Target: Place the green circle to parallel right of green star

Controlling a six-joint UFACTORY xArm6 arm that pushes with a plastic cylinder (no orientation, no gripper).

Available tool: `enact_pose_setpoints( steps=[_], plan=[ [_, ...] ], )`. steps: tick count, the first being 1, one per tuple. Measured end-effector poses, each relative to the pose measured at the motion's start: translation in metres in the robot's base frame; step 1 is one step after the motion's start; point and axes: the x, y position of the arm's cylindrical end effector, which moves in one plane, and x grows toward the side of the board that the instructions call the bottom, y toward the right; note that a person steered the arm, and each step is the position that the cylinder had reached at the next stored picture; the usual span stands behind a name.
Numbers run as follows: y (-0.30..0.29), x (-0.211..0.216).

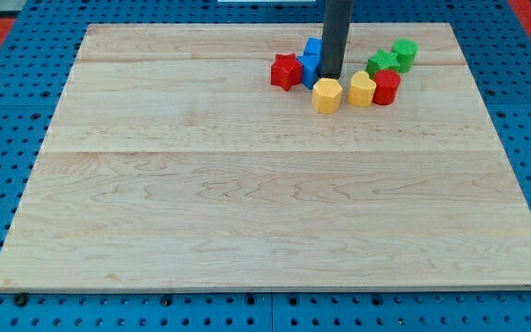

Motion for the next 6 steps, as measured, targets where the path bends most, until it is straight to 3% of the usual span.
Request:
enact_pose_setpoints(
  steps=[1, 3, 4, 5, 6],
  plan=[
    [0.001, -0.039],
    [0.107, -0.071],
    [0.111, -0.044],
    [0.098, 0.017],
    [0.094, 0.029]
  ],
)
